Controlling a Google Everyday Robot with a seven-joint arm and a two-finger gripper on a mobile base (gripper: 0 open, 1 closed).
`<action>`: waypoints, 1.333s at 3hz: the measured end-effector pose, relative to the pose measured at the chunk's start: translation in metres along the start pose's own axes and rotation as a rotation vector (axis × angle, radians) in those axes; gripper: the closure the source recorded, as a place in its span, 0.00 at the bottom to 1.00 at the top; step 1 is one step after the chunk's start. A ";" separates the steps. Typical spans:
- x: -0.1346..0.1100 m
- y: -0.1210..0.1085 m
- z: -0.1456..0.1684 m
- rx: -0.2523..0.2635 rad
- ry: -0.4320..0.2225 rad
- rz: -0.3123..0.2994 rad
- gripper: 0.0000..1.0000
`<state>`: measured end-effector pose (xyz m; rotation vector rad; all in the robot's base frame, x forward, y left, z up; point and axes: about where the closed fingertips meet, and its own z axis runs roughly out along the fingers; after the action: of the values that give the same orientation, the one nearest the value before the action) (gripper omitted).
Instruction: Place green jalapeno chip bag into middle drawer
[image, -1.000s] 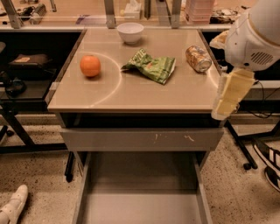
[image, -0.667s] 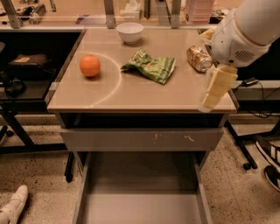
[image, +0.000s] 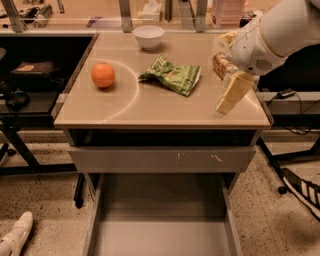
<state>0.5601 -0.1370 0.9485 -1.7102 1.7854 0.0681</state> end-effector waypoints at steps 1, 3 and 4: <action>0.000 0.000 0.001 0.000 0.000 -0.001 0.00; 0.016 -0.047 0.068 0.043 -0.090 0.024 0.00; 0.019 -0.068 0.099 0.035 -0.153 0.056 0.00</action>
Offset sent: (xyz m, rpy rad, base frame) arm 0.0764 0.0023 -0.0527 0.0613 -0.0616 -0.0047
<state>0.6641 -0.1173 0.8882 -1.5864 1.7114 0.1858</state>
